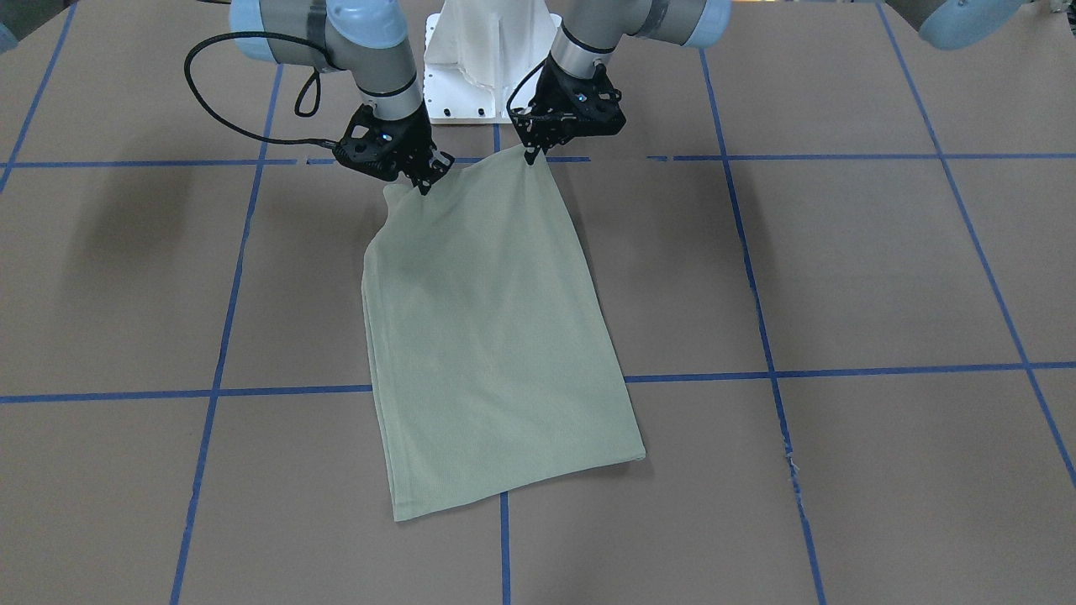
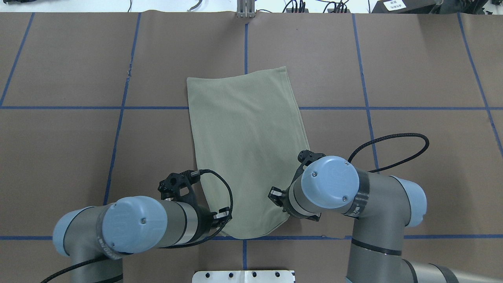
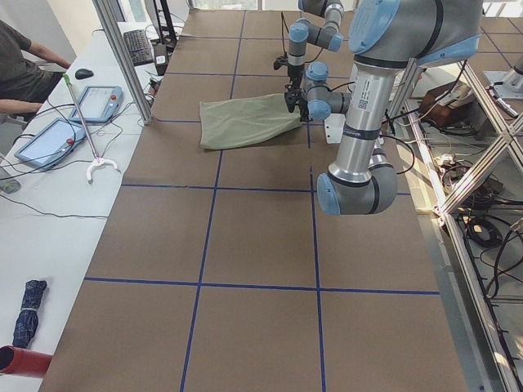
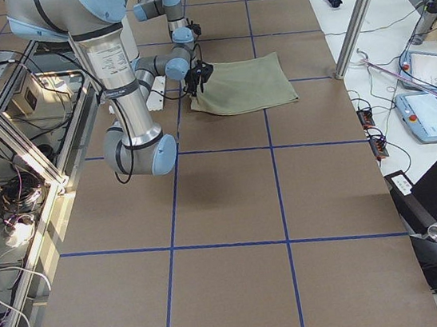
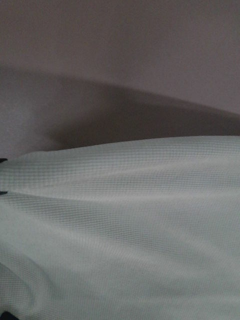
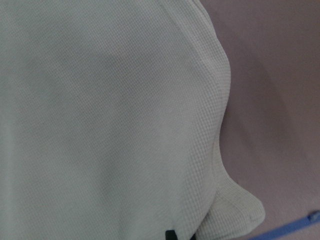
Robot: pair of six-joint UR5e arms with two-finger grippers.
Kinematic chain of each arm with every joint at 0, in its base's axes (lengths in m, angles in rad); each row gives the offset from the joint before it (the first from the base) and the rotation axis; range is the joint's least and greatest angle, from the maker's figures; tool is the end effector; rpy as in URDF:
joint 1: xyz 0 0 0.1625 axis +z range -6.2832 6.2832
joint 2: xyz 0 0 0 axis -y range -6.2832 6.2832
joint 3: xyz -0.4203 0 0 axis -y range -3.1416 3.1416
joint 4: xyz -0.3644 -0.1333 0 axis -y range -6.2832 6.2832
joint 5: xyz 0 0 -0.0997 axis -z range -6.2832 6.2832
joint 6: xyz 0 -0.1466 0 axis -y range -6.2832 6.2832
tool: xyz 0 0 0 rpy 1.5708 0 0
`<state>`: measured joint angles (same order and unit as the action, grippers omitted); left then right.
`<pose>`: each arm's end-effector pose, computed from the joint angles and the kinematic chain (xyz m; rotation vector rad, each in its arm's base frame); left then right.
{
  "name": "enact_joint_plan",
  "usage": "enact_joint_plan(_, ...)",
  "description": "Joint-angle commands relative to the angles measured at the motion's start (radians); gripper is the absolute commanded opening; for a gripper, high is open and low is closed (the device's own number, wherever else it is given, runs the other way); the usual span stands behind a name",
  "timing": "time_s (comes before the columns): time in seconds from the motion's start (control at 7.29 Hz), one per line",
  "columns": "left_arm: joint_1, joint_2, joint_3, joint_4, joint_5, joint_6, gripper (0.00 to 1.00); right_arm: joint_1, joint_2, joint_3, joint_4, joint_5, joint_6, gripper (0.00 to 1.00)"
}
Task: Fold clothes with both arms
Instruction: 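Lift the near end with both grippers and fold it away from the robot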
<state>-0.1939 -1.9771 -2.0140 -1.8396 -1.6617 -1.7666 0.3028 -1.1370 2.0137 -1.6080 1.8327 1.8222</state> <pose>0.5476 -0.2298 0.2491 -0.0826 1.1220 -0.2971 -0.5268 -0.2645 0.2841 -0.2264 -0.8465 0.4087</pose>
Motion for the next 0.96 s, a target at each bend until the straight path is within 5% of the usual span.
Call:
enact_joint_plan(0.0,0.025,0.047,-0.116,0.073,0.0,-0.001,0.0,-0.011,-0.006,0.106,-0.081,0.074,0.0,0.0)
enact_joint_plan(0.27,-0.019,0.015,-0.138,0.151,-0.006,-0.001,0.0,0.042,0.009,0.071,-0.069,0.053,-0.003,0.0)
enact_joint_plan(0.69,-0.26,-0.109,0.076,0.142,-0.01,0.034,0.0,0.208,0.103,-0.068,-0.067,0.053,-0.046,0.0)
enact_joint_plan(0.82,-0.319,-0.146,0.142,0.137,-0.01,0.057,0.0,0.241,0.164,-0.186,0.006,0.053,-0.05,0.0)
